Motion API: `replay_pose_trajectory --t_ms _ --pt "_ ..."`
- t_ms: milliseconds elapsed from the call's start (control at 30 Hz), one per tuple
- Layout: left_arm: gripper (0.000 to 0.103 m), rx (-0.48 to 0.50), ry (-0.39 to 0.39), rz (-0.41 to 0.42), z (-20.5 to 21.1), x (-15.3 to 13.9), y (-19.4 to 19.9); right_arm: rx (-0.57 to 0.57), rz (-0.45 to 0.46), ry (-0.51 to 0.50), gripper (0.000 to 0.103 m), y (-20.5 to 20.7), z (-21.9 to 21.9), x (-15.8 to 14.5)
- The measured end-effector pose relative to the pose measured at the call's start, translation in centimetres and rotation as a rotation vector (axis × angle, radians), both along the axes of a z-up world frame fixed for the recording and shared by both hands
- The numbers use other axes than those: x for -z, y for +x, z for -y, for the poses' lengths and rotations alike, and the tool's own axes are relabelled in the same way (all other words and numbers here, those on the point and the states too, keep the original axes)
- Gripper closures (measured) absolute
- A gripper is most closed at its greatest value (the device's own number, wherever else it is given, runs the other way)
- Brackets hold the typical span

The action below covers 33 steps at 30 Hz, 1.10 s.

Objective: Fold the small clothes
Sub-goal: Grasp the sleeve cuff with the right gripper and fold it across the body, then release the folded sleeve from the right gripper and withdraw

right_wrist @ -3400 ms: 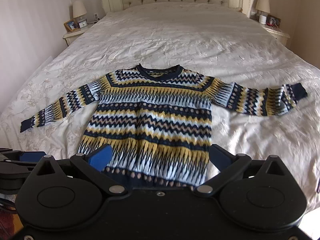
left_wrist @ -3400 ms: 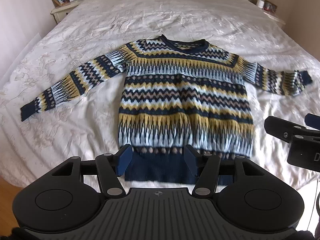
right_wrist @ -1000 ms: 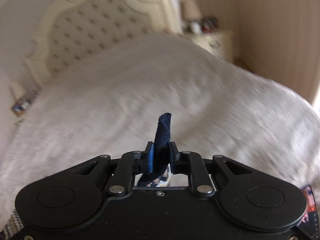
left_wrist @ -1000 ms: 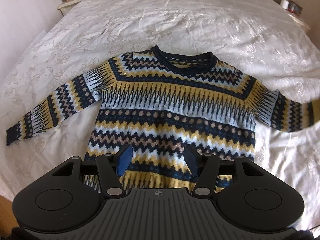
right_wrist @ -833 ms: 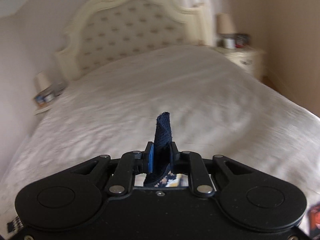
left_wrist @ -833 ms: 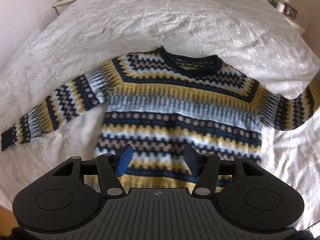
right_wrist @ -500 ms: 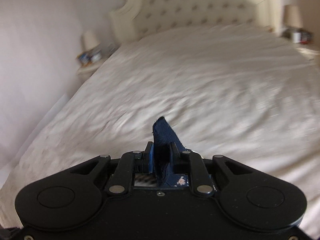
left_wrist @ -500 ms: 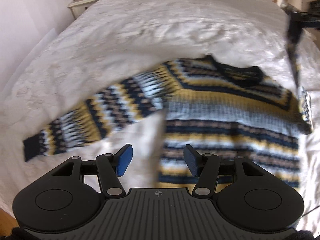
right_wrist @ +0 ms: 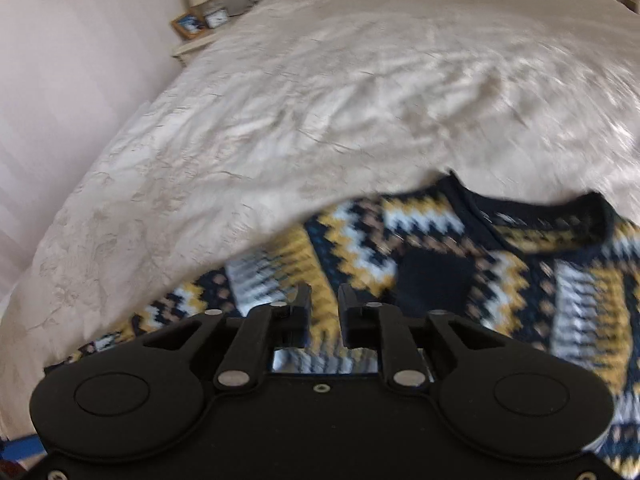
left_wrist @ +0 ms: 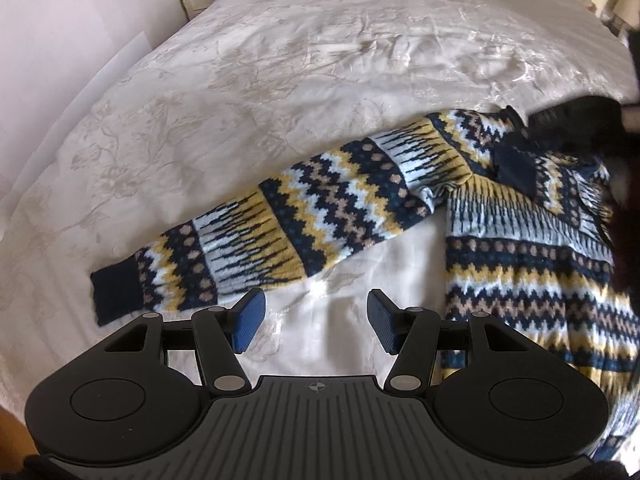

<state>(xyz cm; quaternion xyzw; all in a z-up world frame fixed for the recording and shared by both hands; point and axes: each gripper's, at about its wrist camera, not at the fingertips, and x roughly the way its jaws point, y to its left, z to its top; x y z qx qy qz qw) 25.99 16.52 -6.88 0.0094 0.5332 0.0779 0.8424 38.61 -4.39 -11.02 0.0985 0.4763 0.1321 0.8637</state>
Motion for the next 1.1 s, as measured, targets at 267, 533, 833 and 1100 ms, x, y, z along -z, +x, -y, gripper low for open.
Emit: replay_pose_trajectory --t_ms 267,533,833,1100 --pt "0.048 0.162 -0.032 0.08 4.1 1.3 5.5 0.096 0.035 -0.192 0.04 -4.7 6.3 0.5" --pt "0.048 0.344 -0.073 0.156 11.8 4.9 11.5 0.104 0.166 -0.299 0.027 -7.0 10.5 0.2" --pt "0.048 0.371 -0.08 0.056 17.2 10.8 16.0 0.052 0.137 -0.235 0.027 -5.8 13.0 2.5" --pt "0.048 0.35 -0.102 0.01 18.5 13.6 19.4 0.045 0.1 -0.169 0.027 -4.2 14.8 4.6"
